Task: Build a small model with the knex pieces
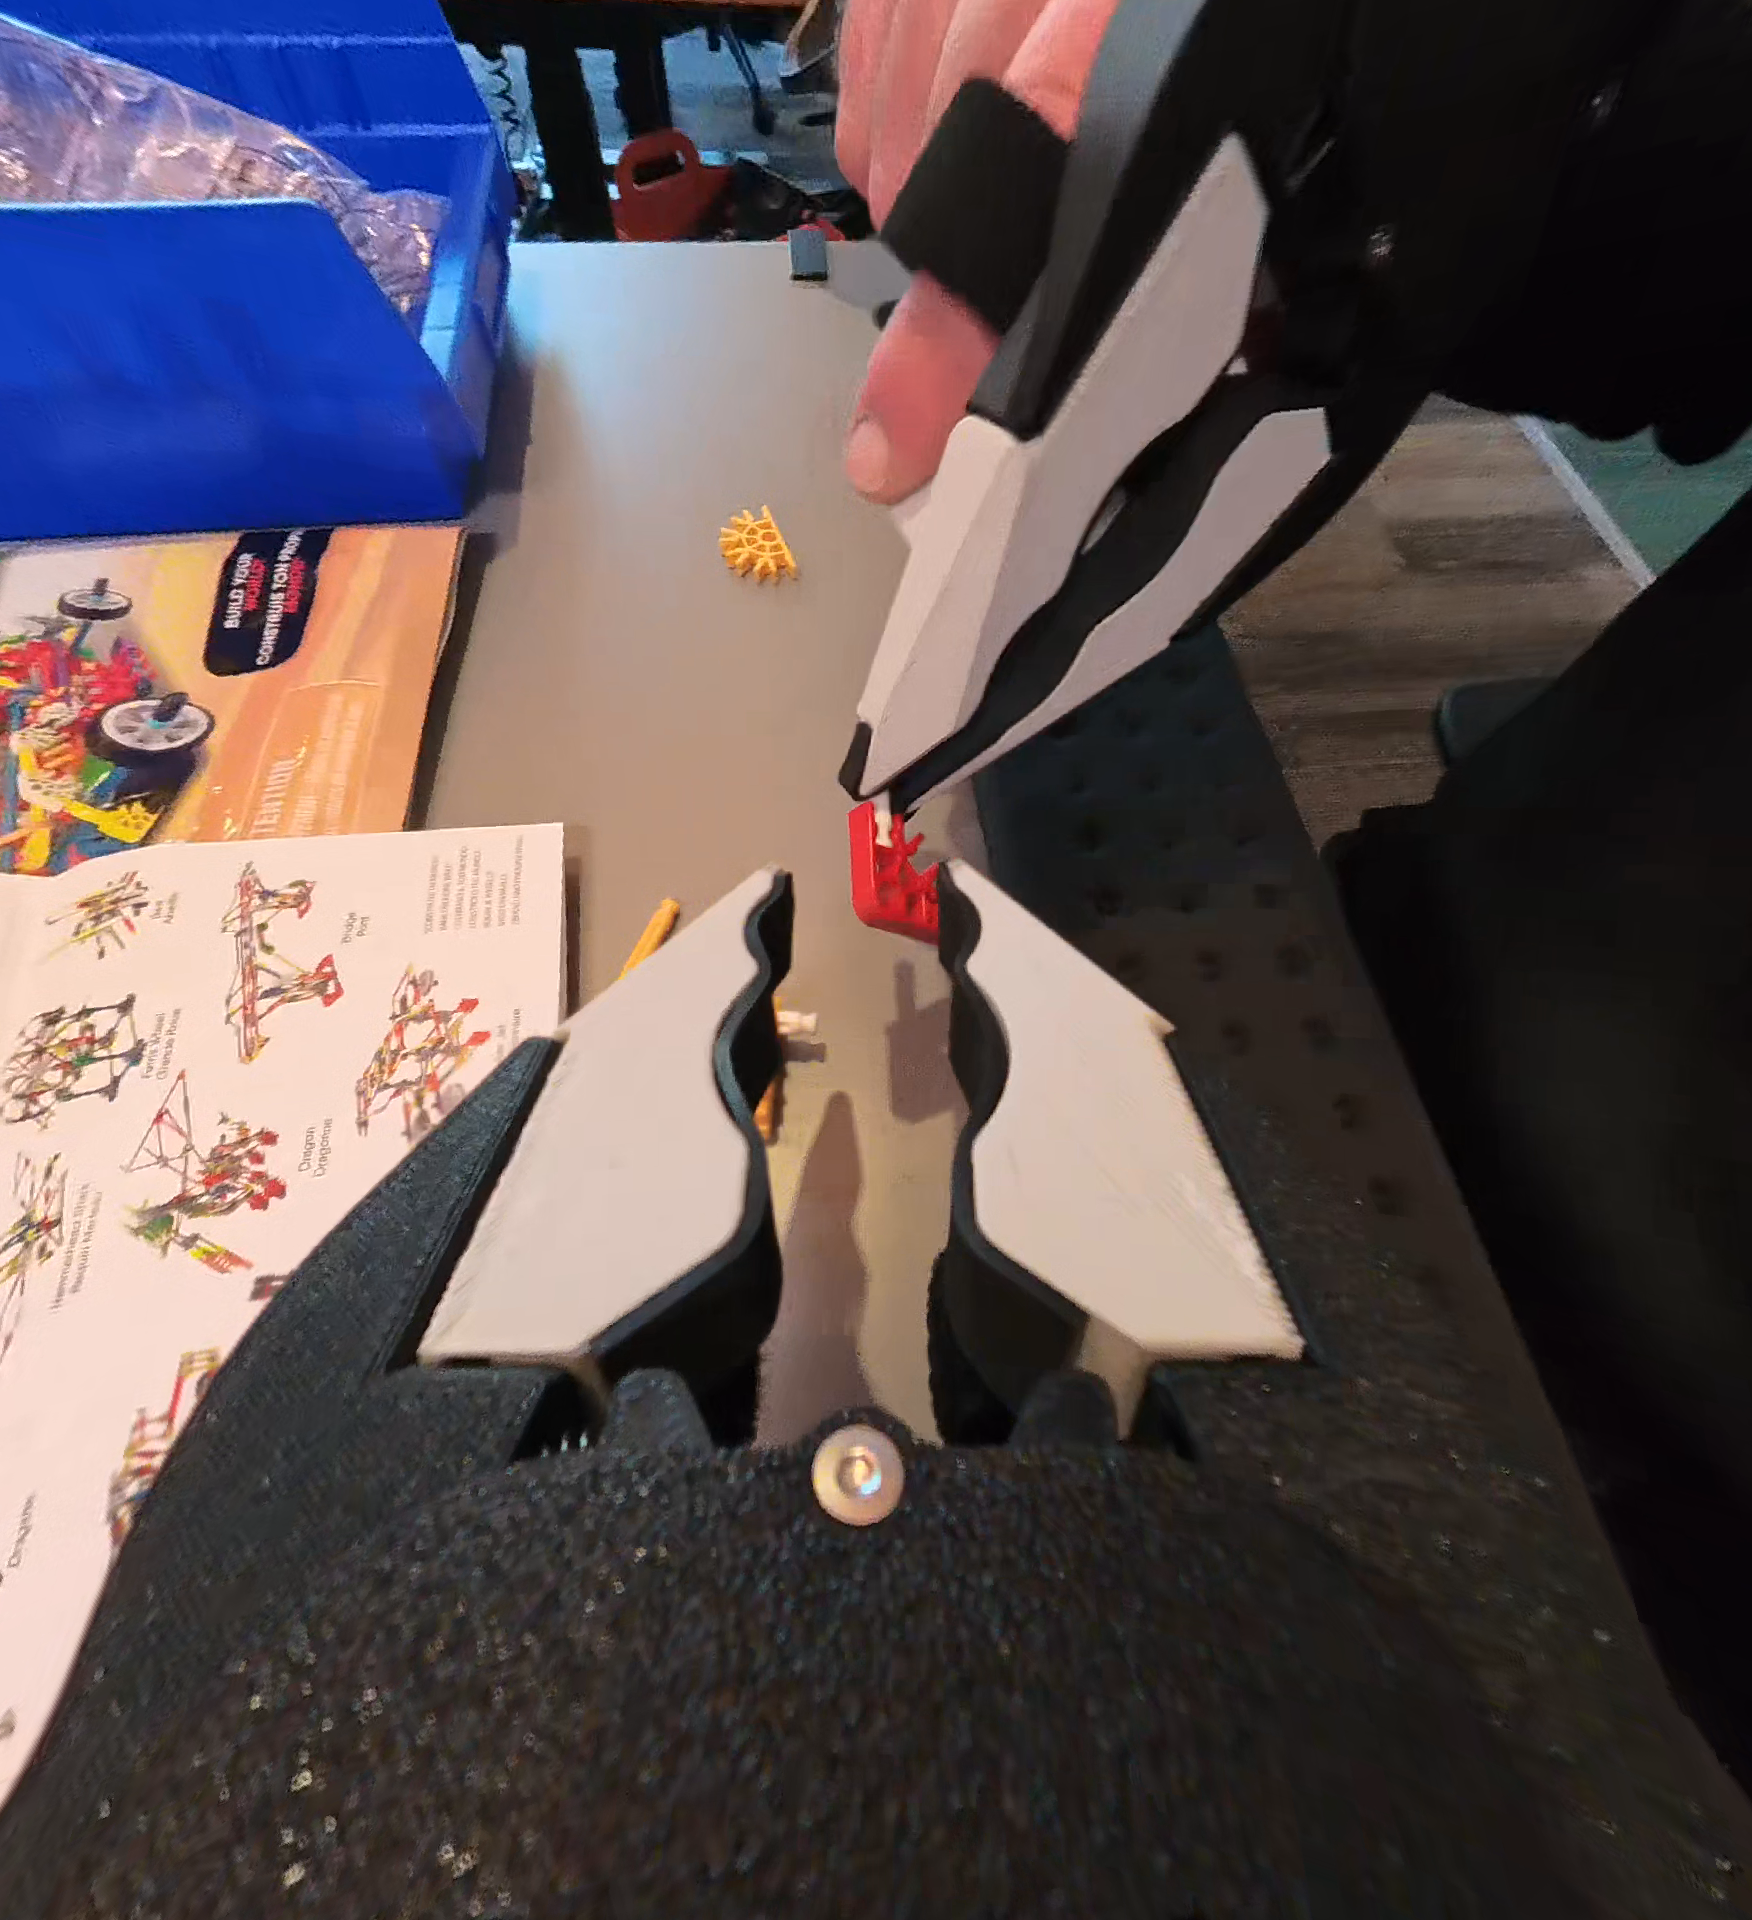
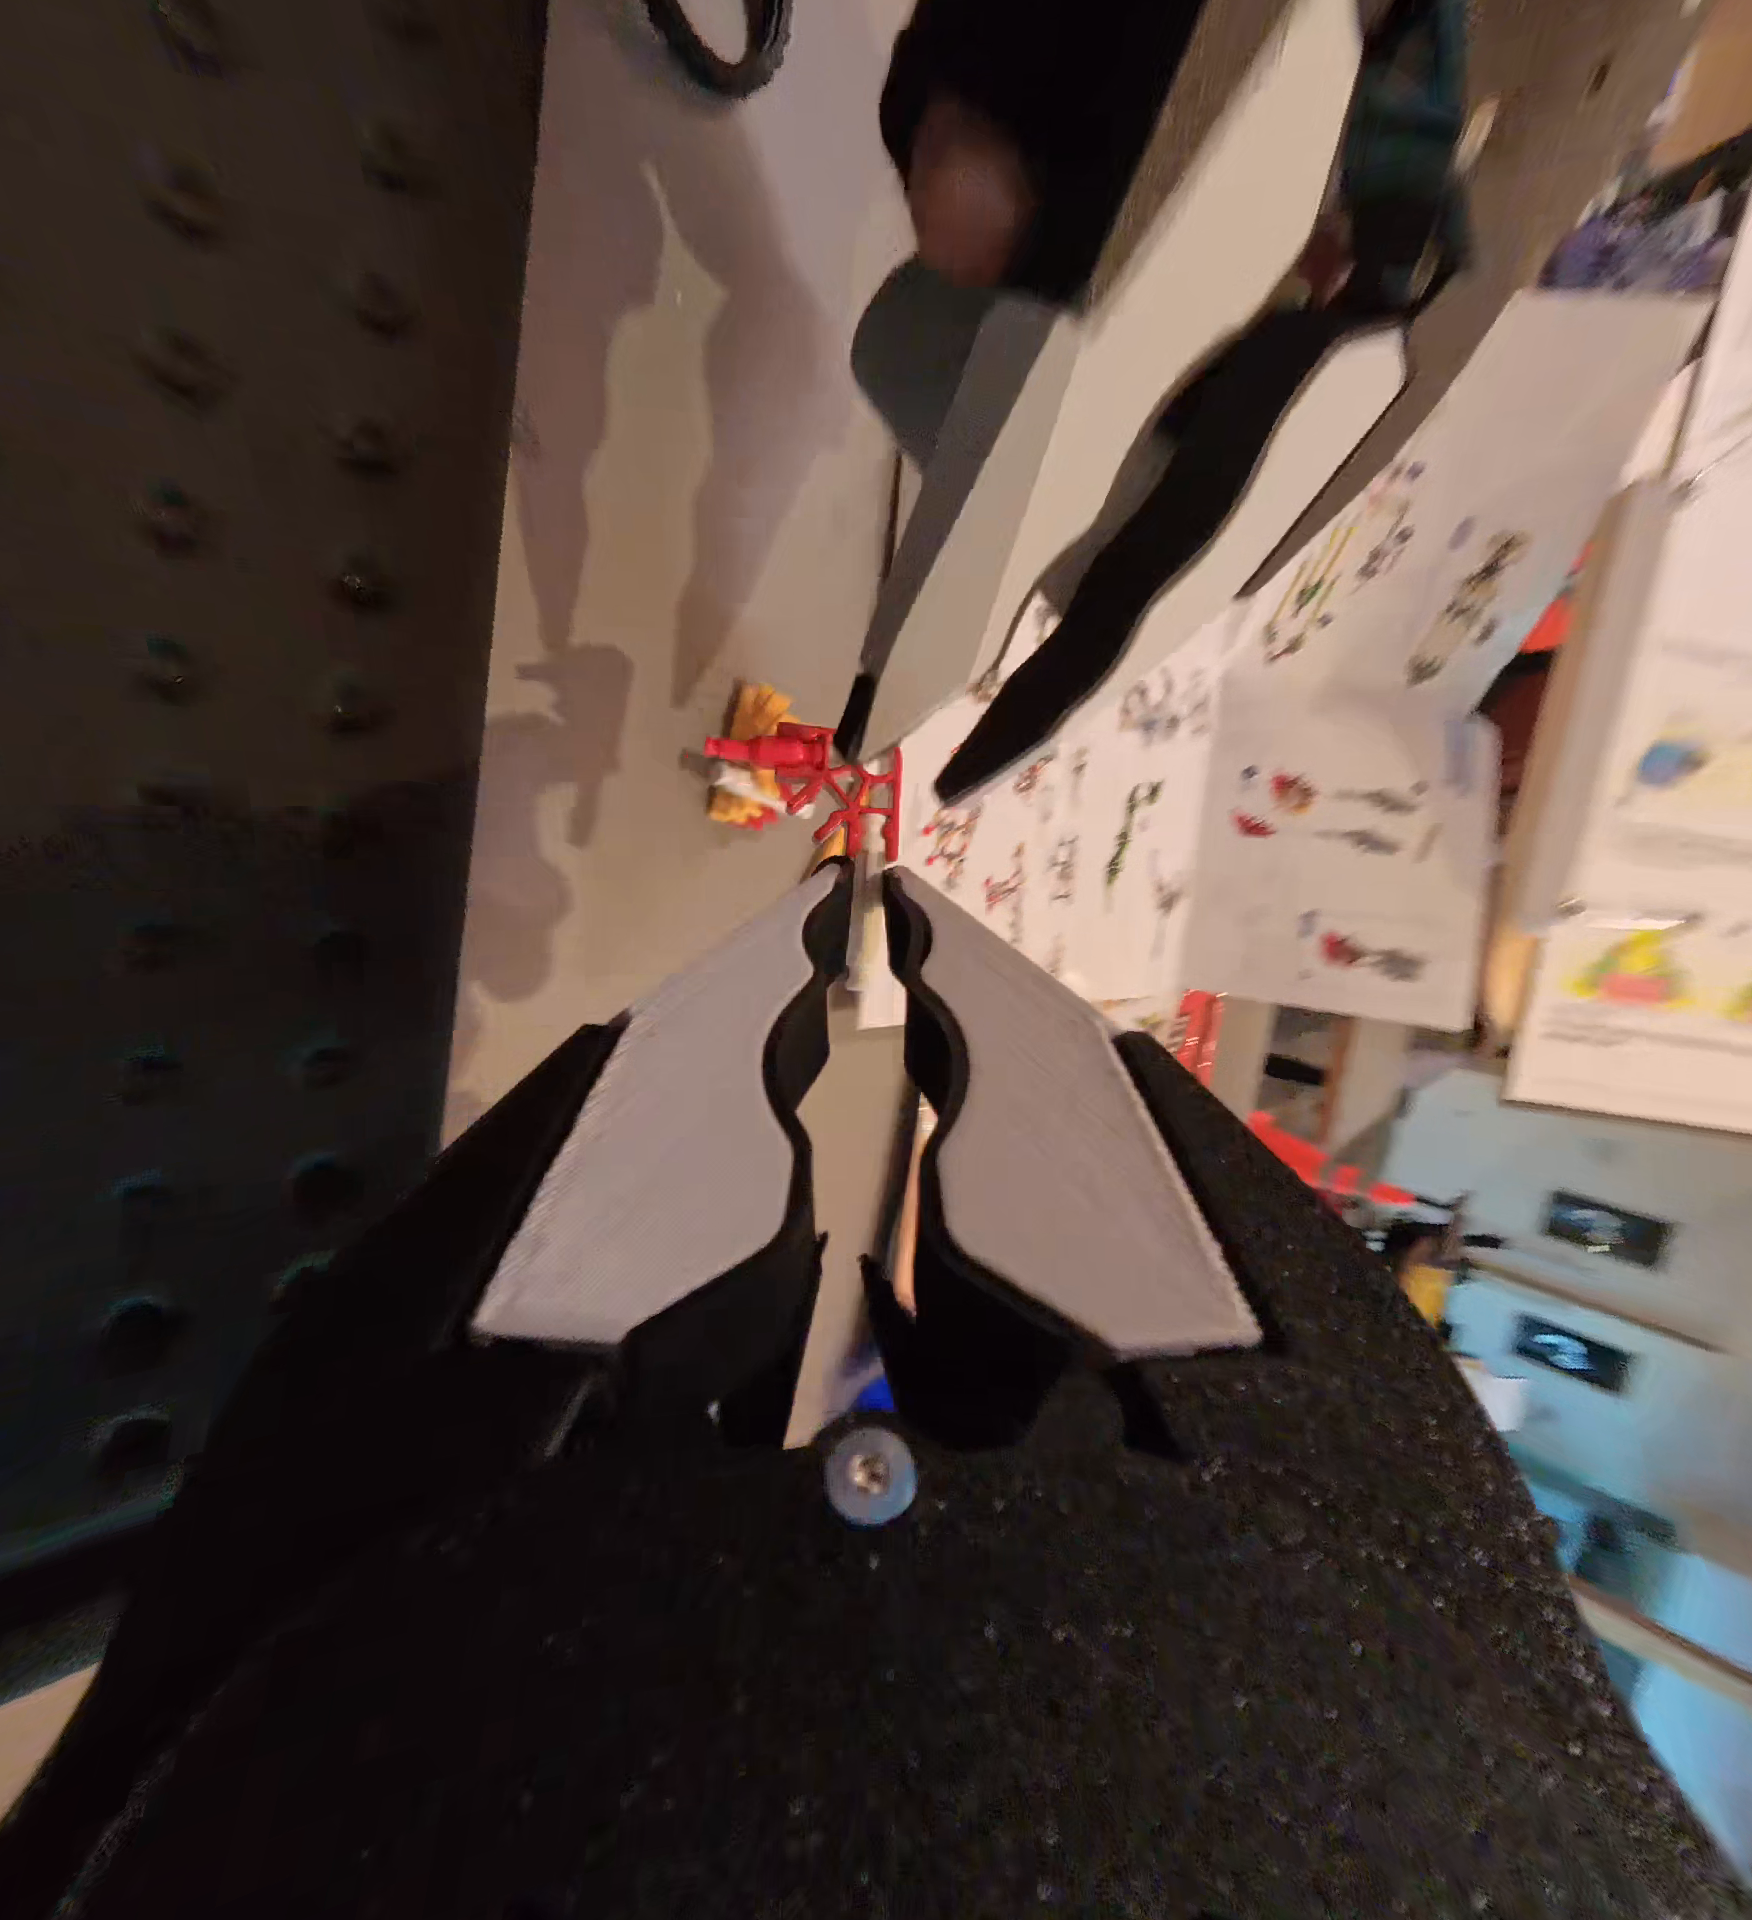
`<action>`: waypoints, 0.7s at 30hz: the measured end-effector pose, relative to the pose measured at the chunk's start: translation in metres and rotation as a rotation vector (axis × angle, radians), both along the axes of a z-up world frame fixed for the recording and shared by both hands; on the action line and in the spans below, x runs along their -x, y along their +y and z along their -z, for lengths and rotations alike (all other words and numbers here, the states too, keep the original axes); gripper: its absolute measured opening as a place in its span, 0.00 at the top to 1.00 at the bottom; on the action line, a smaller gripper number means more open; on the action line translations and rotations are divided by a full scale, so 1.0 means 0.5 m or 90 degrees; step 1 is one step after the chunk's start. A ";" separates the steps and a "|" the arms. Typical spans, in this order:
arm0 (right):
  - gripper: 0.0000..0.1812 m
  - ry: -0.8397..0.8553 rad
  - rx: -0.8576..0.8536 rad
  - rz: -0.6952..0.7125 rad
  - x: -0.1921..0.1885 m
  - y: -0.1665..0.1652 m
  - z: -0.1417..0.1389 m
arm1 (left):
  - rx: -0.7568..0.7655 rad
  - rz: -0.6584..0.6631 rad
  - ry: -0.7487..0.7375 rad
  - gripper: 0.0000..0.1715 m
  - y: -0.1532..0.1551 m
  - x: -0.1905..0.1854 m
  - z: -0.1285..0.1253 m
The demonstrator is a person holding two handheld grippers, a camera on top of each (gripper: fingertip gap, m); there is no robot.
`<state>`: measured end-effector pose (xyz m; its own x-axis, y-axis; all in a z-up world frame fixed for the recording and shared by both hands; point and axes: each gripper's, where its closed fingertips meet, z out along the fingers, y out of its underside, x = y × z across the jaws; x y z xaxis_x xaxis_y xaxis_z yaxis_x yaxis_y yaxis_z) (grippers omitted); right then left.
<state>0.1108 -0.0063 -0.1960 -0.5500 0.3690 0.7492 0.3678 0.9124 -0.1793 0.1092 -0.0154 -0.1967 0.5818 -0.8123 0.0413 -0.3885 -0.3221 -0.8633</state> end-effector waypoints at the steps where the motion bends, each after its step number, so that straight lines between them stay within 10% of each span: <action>1: 0.97 0.006 -0.027 -0.012 0.003 -0.006 -0.010 | 0.004 -0.002 0.001 0.88 0.000 0.000 0.001; 7: 0.91 0.068 -0.063 -0.001 0.028 -0.005 -0.069 | -0.014 -0.005 -0.070 0.99 0.000 0.010 -0.037; 15: 0.86 0.107 0.450 0.172 0.015 0.006 -0.077 | -0.136 -0.020 -0.185 0.99 0.008 0.018 -0.119; 21: 0.97 0.135 0.579 0.154 0.027 -0.014 -0.068 | -0.169 0.015 -0.224 0.99 -0.002 -0.003 -0.127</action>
